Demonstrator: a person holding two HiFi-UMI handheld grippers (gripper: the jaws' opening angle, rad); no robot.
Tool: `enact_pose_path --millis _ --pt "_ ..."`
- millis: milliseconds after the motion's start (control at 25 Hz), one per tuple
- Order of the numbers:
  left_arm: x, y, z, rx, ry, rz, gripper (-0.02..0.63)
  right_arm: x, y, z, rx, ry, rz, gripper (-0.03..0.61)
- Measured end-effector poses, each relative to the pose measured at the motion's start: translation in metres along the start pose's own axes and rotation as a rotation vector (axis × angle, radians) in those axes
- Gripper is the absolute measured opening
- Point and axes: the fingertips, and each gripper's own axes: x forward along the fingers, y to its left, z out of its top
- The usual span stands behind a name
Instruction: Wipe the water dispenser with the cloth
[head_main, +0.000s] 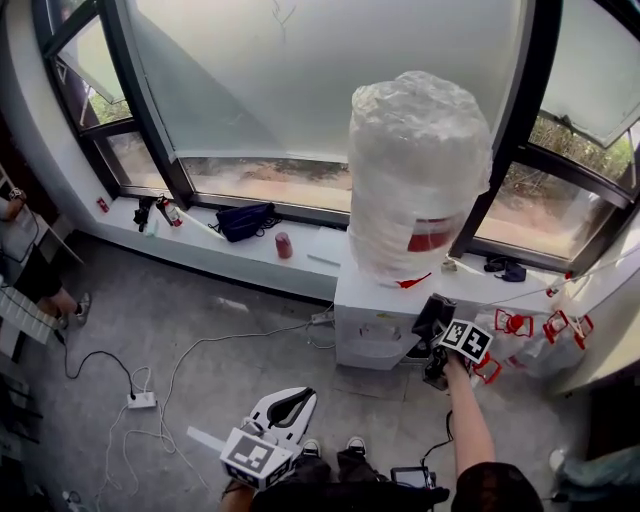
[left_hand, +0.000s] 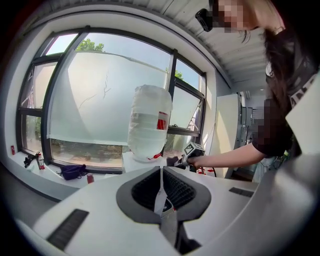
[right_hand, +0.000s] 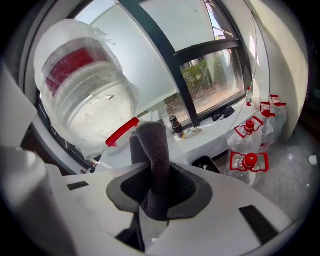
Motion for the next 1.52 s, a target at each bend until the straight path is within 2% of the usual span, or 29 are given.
enact_pose_path --millis 160,320,480,640,800,960,1160,1320,1400,1520 --pt "0.017 -0.011 0.011 0.036 -0.004 -0.036 0.021 -0.01 -0.031 0.008 -0.038 -0.002 -0.05 0.103" --pt "0.028 -0.018 0.025 0.048 -0.033 -0.08 0.021 -0.029 -0.023 0.009 -0.084 -0.035 -0.009 0.103" --pt "0.037 -0.015 0.017 0.047 -0.068 -0.089 0.021 -0.042 0.015 -0.007 -0.194 -0.048 0.079 0.103" --pt "0.044 -0.004 0.009 0.039 -0.078 -0.099 0.021 -0.03 0.065 -0.041 -0.374 -0.005 0.164 0.102" --pt "0.043 0.009 -0.007 0.011 -0.08 -0.102 0.021 -0.006 0.116 -0.081 -0.575 0.035 0.207 0.103" --pt "0.038 0.02 -0.034 0.027 -0.054 -0.095 0.021 0.019 0.156 -0.122 -0.689 0.056 0.246 0.103" --pt "0.035 0.039 -0.065 0.018 -0.018 -0.084 0.021 0.052 0.186 -0.159 -0.76 0.072 0.264 0.103" --pt "0.028 0.053 -0.079 0.03 -0.015 -0.077 0.021 0.07 0.193 -0.167 -0.807 0.057 0.242 0.103" --pt "0.026 0.061 -0.081 0.031 -0.022 -0.067 0.021 0.079 0.189 -0.161 -0.798 0.032 0.206 0.103" --pt "0.026 0.067 -0.082 0.035 -0.025 -0.064 0.021 0.086 0.17 -0.15 -0.733 0.011 0.152 0.103"
